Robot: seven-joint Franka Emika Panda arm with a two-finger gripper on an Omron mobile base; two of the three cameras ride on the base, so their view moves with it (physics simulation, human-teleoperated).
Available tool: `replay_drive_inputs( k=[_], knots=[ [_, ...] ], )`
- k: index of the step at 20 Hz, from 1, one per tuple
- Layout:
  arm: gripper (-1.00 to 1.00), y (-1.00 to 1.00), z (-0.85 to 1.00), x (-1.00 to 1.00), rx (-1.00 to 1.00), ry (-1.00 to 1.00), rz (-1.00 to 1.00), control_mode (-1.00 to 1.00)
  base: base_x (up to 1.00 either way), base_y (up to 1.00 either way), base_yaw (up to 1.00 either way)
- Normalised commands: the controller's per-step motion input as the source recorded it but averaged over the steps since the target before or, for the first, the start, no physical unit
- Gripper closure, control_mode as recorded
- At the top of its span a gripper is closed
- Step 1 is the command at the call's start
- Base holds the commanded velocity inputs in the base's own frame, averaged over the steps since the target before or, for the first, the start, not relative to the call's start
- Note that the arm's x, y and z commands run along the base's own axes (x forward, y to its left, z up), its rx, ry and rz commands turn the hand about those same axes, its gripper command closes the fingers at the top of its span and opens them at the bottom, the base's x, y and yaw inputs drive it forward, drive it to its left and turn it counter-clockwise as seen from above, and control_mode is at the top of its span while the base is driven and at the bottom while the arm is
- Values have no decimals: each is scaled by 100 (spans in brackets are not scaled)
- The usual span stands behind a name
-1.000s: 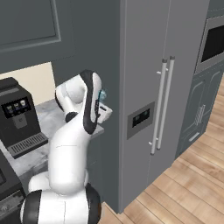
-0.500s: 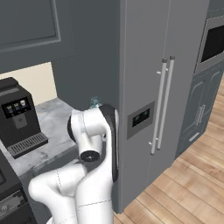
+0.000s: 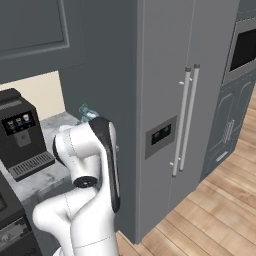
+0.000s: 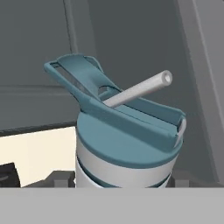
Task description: Move the drinks to the dining counter.
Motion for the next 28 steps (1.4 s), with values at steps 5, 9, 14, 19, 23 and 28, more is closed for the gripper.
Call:
replay_drive_inputs(
  k=[5,9,14,19,23,28],
  knots=[
    [100,0,85,-42,-45,51,0,-100,0,0,0],
    [100,-3,37,-42,-48,67,-1,-100,0,0,0],
    [100,-35,62,-26,-28,56,-8,-100,0,0,0],
    [100,-66,47,-29,-2,21,-7,-100,0,0,0],
    [100,-26,20,-31,-8,13,-12,-100,0,0,0],
    [100,-16,2,-59,-14,5,-14,-100,0,0,0]
  ],
)
